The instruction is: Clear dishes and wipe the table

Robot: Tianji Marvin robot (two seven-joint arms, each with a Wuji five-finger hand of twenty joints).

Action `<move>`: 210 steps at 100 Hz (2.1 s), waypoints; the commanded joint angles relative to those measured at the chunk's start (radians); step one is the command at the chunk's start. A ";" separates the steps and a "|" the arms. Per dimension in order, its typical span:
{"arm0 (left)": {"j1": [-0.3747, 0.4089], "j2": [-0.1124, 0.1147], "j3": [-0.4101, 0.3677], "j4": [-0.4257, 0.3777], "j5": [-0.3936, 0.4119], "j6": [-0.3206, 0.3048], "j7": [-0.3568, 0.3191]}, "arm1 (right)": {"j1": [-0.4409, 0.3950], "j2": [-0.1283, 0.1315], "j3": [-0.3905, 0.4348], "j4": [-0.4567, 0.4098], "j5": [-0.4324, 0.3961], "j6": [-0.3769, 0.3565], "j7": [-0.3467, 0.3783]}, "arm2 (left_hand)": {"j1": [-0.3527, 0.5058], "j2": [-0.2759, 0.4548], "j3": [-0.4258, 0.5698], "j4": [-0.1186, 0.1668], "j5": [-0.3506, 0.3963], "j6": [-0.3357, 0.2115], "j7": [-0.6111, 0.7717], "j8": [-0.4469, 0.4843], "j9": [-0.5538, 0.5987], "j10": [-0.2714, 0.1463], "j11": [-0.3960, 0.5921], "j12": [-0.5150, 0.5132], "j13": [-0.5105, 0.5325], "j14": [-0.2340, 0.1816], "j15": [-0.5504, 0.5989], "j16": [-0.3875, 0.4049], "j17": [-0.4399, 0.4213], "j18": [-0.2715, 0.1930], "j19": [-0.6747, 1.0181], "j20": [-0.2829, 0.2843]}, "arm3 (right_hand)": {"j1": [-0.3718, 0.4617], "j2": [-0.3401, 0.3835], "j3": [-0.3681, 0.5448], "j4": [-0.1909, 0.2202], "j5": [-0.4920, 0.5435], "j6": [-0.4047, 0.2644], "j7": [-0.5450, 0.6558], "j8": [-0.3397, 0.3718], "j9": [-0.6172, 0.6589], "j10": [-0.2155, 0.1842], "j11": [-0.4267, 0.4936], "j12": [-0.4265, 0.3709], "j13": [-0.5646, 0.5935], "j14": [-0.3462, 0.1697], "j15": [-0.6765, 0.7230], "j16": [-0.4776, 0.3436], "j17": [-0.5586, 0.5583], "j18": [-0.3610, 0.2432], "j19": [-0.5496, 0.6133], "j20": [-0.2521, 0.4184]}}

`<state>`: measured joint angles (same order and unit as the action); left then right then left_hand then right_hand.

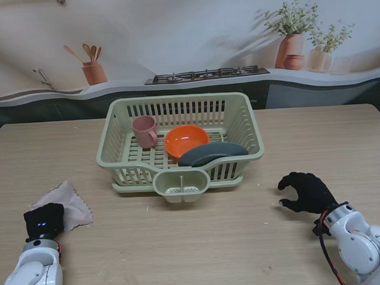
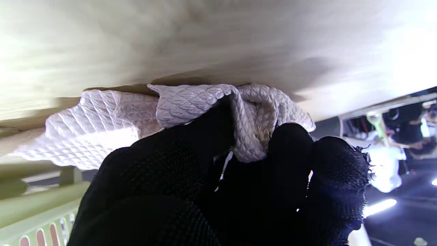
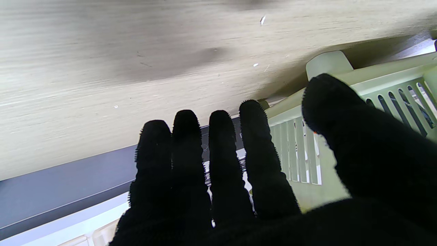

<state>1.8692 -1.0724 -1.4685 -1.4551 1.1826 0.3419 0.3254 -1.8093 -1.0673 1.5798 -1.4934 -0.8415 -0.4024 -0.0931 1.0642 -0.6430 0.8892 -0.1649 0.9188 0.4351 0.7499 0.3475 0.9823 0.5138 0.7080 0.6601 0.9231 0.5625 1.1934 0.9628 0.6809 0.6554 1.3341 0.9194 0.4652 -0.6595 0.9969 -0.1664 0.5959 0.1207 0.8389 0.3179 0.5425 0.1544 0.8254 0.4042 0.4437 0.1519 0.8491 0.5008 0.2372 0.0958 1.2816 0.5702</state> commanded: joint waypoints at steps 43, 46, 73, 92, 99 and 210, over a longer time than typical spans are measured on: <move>-0.055 0.003 0.023 0.084 -0.017 -0.076 0.039 | -0.003 -0.003 -0.004 -0.007 0.000 -0.007 0.018 | 0.066 0.002 0.035 0.006 0.099 -0.114 0.057 0.029 0.033 0.034 0.021 -0.012 0.025 0.068 0.009 0.013 0.022 0.043 0.061 0.025 | 0.014 -0.027 0.014 0.020 0.009 0.004 -0.003 0.005 0.014 0.009 -0.013 -0.003 0.003 0.013 -0.011 -0.006 -0.009 0.007 -0.002 0.003; -0.075 0.006 0.028 0.097 -0.015 -0.088 0.036 | -0.003 -0.003 -0.004 -0.006 -0.001 -0.007 0.017 | 0.065 0.002 0.035 0.006 0.099 -0.116 0.058 0.030 0.034 0.032 0.022 -0.012 0.025 0.066 0.009 0.013 0.021 0.043 0.060 0.025 | 0.015 -0.027 0.014 0.020 0.008 0.004 -0.004 0.005 0.013 0.008 -0.013 -0.003 0.003 0.013 -0.012 -0.006 -0.008 0.006 -0.002 0.003; -0.275 0.024 0.117 0.226 -0.034 -0.146 -0.034 | -0.009 -0.002 0.007 -0.007 -0.022 -0.012 0.007 | 0.062 0.001 0.036 0.005 0.098 -0.123 0.059 0.034 0.035 0.029 0.022 -0.012 0.029 0.053 0.007 0.010 0.018 0.043 0.053 0.021 | 0.016 -0.027 0.015 0.020 0.009 0.005 -0.003 0.005 0.014 0.010 -0.013 -0.003 0.002 0.014 -0.012 -0.006 -0.009 0.005 -0.003 0.003; -0.386 0.020 0.214 0.310 -0.106 -0.121 -0.068 | -0.009 0.001 0.004 -0.013 -0.029 -0.012 0.019 | 0.063 0.001 0.037 0.005 0.099 -0.121 0.063 0.037 0.037 0.033 0.024 -0.011 0.035 0.057 0.009 0.009 0.027 0.043 0.054 0.019 | 0.015 -0.026 0.014 0.020 0.009 0.005 -0.004 0.005 0.014 0.009 -0.013 -0.003 0.002 0.014 -0.012 -0.006 -0.010 0.006 -0.002 0.003; -0.387 0.019 0.227 0.301 -0.119 -0.094 -0.098 | -0.008 0.001 0.002 -0.014 -0.027 -0.011 0.022 | 0.063 0.001 0.037 0.005 0.098 -0.118 0.064 0.037 0.037 0.034 0.025 -0.010 0.034 0.060 0.009 0.010 0.029 0.043 0.055 0.018 | 0.014 -0.026 0.014 0.020 0.009 0.005 -0.004 0.005 0.014 0.010 -0.013 -0.003 0.002 0.013 -0.012 -0.006 -0.009 0.006 -0.002 0.003; -0.057 0.003 0.054 0.064 -0.018 -0.022 -0.017 | -0.005 0.000 0.019 -0.019 -0.003 -0.047 0.035 | 0.065 0.003 0.035 0.006 0.094 -0.117 0.066 0.034 0.032 0.037 0.027 -0.008 0.024 0.066 0.011 0.014 0.015 0.043 0.056 0.025 | 0.015 -0.028 0.013 0.019 0.006 0.005 -0.007 0.005 0.014 0.009 -0.013 -0.003 0.002 0.014 -0.013 -0.007 -0.010 0.006 -0.004 0.003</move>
<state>1.8338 -1.0672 -1.4268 -1.4205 1.1688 0.3382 0.3448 -1.8126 -1.0675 1.5965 -1.5040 -0.8430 -0.4389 -0.0721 1.0758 -0.6428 0.9335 -0.1557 0.9273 0.5064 0.7355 0.3679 0.9902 0.5349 0.7144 0.6590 0.9314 0.5709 1.1934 0.9628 0.6857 0.6607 1.3361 0.9195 0.4652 -0.6595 0.9969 -0.1664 0.5960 0.1207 0.8374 0.3179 0.5438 0.1588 0.8213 0.4041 0.4437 0.1523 0.8409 0.5008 0.2371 0.0962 1.2814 0.5702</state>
